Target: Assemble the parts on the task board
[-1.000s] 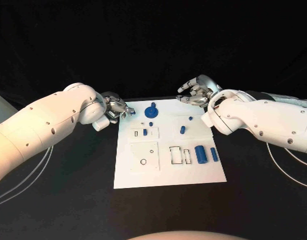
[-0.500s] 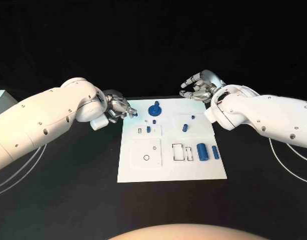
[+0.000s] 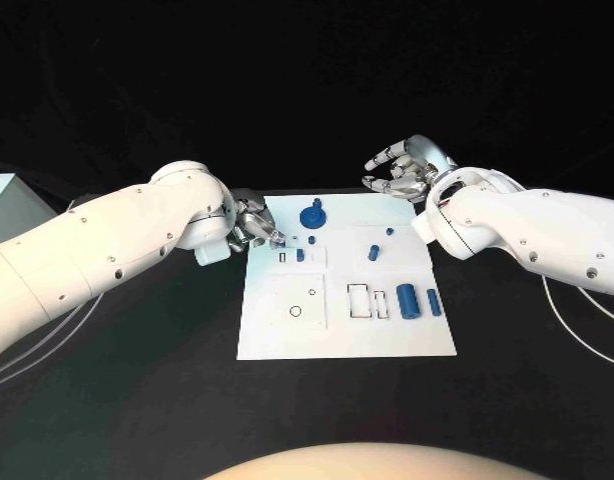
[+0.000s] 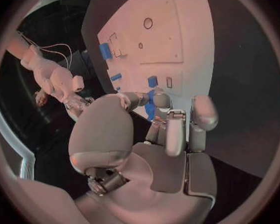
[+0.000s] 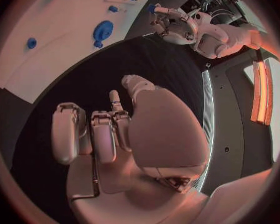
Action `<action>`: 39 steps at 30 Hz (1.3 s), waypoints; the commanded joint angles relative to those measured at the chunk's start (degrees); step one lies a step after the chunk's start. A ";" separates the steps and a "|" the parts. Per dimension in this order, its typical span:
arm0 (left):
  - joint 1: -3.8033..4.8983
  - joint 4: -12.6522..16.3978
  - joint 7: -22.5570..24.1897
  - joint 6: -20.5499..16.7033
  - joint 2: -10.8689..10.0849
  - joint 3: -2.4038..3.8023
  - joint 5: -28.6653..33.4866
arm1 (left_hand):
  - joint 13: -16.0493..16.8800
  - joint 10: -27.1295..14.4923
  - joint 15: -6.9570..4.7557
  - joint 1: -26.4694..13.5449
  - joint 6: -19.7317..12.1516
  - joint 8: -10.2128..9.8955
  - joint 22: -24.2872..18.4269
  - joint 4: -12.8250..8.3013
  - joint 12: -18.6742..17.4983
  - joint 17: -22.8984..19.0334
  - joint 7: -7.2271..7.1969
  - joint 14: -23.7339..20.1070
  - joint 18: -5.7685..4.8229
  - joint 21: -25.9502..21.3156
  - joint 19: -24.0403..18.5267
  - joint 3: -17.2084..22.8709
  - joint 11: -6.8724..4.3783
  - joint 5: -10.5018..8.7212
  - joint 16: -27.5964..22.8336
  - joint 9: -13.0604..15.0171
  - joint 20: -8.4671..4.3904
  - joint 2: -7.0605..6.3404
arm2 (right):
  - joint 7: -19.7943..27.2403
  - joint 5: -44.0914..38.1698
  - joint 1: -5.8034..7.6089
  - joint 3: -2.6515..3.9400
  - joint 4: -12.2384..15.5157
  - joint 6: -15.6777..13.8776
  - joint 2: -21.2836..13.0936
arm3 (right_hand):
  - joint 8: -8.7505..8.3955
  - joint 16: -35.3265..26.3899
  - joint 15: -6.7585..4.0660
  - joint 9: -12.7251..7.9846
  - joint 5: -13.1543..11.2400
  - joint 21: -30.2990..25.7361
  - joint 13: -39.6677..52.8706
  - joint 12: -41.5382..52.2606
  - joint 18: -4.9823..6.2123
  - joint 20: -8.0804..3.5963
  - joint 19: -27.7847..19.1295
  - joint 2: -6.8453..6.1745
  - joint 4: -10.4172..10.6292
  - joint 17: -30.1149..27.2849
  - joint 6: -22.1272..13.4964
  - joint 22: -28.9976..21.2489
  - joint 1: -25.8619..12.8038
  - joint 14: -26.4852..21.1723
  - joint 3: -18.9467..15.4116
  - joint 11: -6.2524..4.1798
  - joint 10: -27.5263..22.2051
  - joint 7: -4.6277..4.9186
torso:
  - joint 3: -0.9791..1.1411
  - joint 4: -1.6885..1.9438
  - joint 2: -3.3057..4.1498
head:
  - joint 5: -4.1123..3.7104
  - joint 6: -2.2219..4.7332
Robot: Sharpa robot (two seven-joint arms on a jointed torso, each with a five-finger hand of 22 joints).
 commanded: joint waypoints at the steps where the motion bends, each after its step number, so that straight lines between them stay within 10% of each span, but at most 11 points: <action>1: 0.00 -0.23 -0.32 1.60 0.66 -0.36 -2.27 | 0.05 0.43 -0.44 -0.31 0.54 0.36 0.08 -11.95 0.40 10.57 0.06 4.30 -0.61 0.20 0.43 11.51 0.16 0.16 0.32 0.10 0.09 0.02 | 5.92 1.72 -0.04 0.02 0.29 -4.51 0.11 | -0.26 -0.40 0.05 -0.06 0.57 -1.89 9.49 -0.80 1.14 0.16 0.86 -0.55 -0.25 8.94 0.09 1.52 0.15 4.46 0.88 0.17 0.14 0.14 | 0.04 -0.03 0.15 | 0.05 -0.20; 5: -0.04 -0.86 -0.30 1.68 1.36 -0.69 -2.34 | 0.05 0.43 -0.44 -0.31 0.54 0.36 0.08 -11.95 0.40 10.57 0.06 4.30 -0.61 0.20 0.43 11.51 0.16 0.16 0.32 0.10 0.09 0.02 | 9.69 3.86 -0.04 0.02 0.39 -7.94 0.39 | -0.33 -2.27 -0.05 -0.07 1.22 -8.39 5.55 -4.75 2.50 0.10 -1.22 -1.04 -0.85 5.33 -0.06 -3.95 -0.07 3.48 2.56 0.09 -3.51 0.14 | 0.04 -0.18 0.37 | 0.06 -0.27; 14: -0.16 -3.00 -0.31 2.01 2.63 -0.89 -2.28 | -0.02 0.44 -0.48 -0.50 0.61 0.38 0.15 -12.24 0.35 10.55 0.02 4.30 -0.62 0.25 0.48 11.63 0.12 0.36 0.31 0.11 0.05 0.05 | 18.68 12.70 -0.04 0.02 0.21 -12.55 0.98 | 0.65 -19.21 -0.57 0.69 2.29 -44.47 -21.15 -31.53 7.87 -0.45 -10.73 -2.38 -3.44 -16.58 -0.59 -33.24 -1.60 -4.13 8.21 -0.23 -22.82 0.03 | 0.06 -0.13 0.37 | -0.18 -0.72; 19: -0.35 -4.09 -0.30 1.71 3.22 -0.93 -2.26 | -0.02 0.44 -0.48 -0.50 0.61 0.38 0.15 -12.24 0.35 10.55 0.02 4.30 -0.62 0.25 0.48 11.63 0.12 0.36 0.31 0.11 0.05 0.05 | 22.72 19.37 -0.03 0.02 -0.11 -12.93 1.26 | 2.30 -38.47 0.31 1.58 2.74 -51.22 -31.94 -42.36 7.73 0.19 -14.60 -2.23 -5.63 -34.34 -1.43 -37.73 -2.13 -14.41 10.00 0.50 -28.69 0.67 | -0.04 -0.15 0.39 | -0.25 -0.99; 31: -0.57 -5.53 -0.47 2.12 3.74 -0.95 -1.58 | 0.05 0.48 -0.49 -0.55 0.62 0.37 0.15 -12.31 0.38 10.50 0.02 4.28 -0.62 0.26 0.49 11.68 0.11 0.40 0.30 0.11 0.03 0.11 | 27.28 27.87 -0.02 0.02 -0.81 -9.53 1.71 | 3.61 -64.48 4.88 1.88 2.85 -65.93 -55.70 -62.86 7.63 4.90 -24.45 -1.02 -9.31 -43.72 -4.64 -49.78 -5.00 -21.95 12.05 4.48 -30.98 3.80 | -0.07 -0.06 0.36 | -0.49 -1.34; 39: -0.84 -6.24 -0.48 2.20 3.99 -1.00 -1.46 | -0.25 0.35 -0.49 -0.60 0.62 0.37 0.17 -12.38 0.23 10.49 0.02 4.28 -0.63 0.27 0.50 11.73 0.11 0.43 0.29 0.11 0.02 0.16 | 29.29 30.08 -0.01 0.02 -1.12 -8.10 1.95 | 2.58 -72.80 6.34 1.20 2.95 -71.07 -65.01 -68.03 7.81 6.71 -25.51 -0.67 -10.66 -48.67 -4.53 -56.36 -5.91 -23.06 13.54 5.34 -29.69 4.13 | -0.06 -0.11 0.38 | -0.61 -1.48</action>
